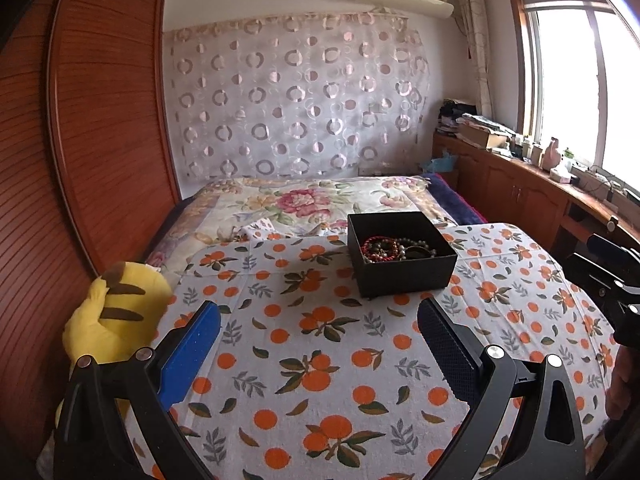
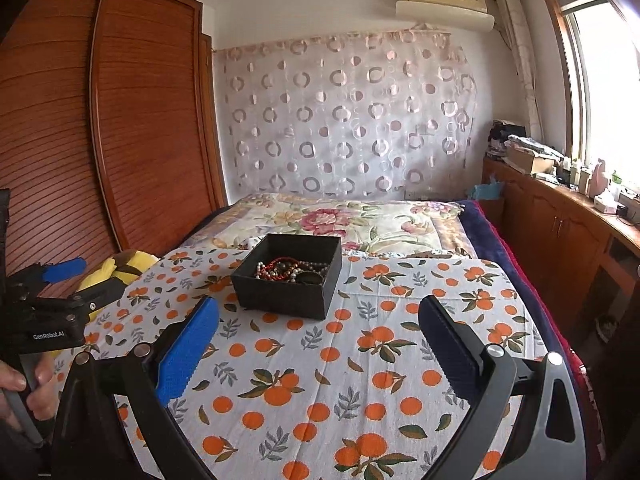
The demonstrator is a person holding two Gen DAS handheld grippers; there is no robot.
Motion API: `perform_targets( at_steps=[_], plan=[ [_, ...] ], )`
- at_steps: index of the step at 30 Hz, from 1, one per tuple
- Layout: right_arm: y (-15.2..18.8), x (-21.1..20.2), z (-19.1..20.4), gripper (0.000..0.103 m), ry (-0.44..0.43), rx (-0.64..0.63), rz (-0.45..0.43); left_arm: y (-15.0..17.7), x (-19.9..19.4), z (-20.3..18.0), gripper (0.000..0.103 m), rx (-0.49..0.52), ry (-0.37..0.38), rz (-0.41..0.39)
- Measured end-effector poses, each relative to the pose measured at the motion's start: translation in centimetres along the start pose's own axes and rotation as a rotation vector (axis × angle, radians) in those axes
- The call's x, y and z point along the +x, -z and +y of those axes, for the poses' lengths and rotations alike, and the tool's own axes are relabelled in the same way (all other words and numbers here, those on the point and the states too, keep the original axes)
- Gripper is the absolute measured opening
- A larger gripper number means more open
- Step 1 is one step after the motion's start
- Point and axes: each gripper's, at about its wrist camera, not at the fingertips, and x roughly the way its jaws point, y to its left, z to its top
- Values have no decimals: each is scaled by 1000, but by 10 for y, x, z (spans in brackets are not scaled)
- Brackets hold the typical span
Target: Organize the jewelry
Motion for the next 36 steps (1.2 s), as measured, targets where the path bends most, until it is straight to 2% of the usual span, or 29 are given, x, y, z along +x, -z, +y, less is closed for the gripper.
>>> perform_targets(
  at_steps=[36],
  plan=[
    [-1,-3,-1,100,1,5,0,5,-1,-5,95,0,13,-8]
  ],
)
